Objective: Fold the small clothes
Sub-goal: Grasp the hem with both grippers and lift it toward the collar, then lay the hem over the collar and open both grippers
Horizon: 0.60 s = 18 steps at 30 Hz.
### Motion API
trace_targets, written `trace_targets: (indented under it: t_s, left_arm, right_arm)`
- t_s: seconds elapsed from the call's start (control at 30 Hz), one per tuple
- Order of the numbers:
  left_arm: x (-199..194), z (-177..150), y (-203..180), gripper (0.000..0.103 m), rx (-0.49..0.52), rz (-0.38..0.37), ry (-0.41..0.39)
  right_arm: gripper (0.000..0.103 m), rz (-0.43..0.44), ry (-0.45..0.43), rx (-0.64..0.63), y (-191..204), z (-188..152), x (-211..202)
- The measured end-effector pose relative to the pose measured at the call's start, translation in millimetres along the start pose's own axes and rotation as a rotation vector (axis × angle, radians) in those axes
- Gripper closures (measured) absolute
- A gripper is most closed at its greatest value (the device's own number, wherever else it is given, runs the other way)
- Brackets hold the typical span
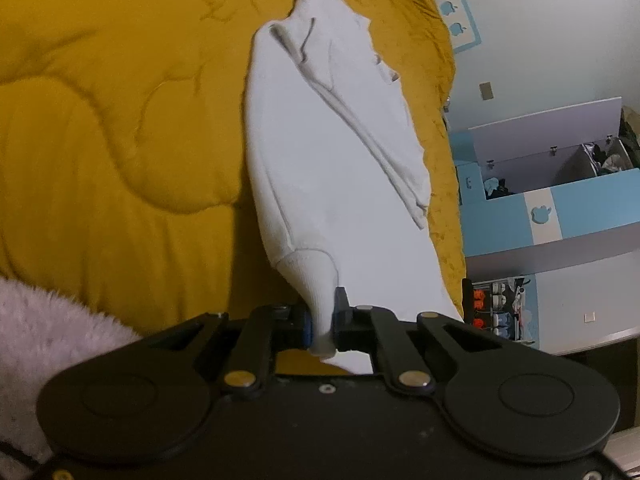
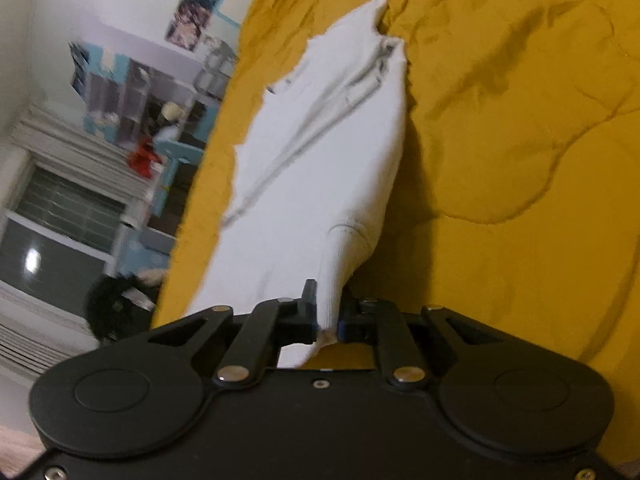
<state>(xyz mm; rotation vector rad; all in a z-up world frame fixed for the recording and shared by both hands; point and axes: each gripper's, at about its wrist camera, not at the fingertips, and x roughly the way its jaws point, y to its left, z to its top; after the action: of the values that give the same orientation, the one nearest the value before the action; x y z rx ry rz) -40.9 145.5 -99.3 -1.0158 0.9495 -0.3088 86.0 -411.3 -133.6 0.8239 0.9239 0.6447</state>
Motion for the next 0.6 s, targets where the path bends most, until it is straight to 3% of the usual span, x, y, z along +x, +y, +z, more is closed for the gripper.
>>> trace_targets:
  t_s: [0.17, 0.33, 0.47, 0.6]
  left_arm:
    - [1.4, 10.9, -7.8, 0.097, -0.003, -0.019, -0.022]
    - [-0.9, 33.4, -22.2, 0.098, 0.023, -0.091, -0.116]
    - [10.9, 82.1, -36.5, 0.098, 0.027, -0.125, -0.157]
    - [32.5, 144.6, -63.5, 0.098, 0.108, -0.127, -0.197]
  right_arm:
    - [0.093, 0.051, -0.045, 0.048, 0.5, 12.4, 4.4]
    - [0.093, 0.12, -0.098, 0.087, 7.5, 34.8, 13.9]
    - [0.094, 0.136, -0.155, 0.087, 15.9, 80.1, 32.2]
    - [0.094, 0.13, -0.193, 0.081, 25.0, 140.6, 61.8]
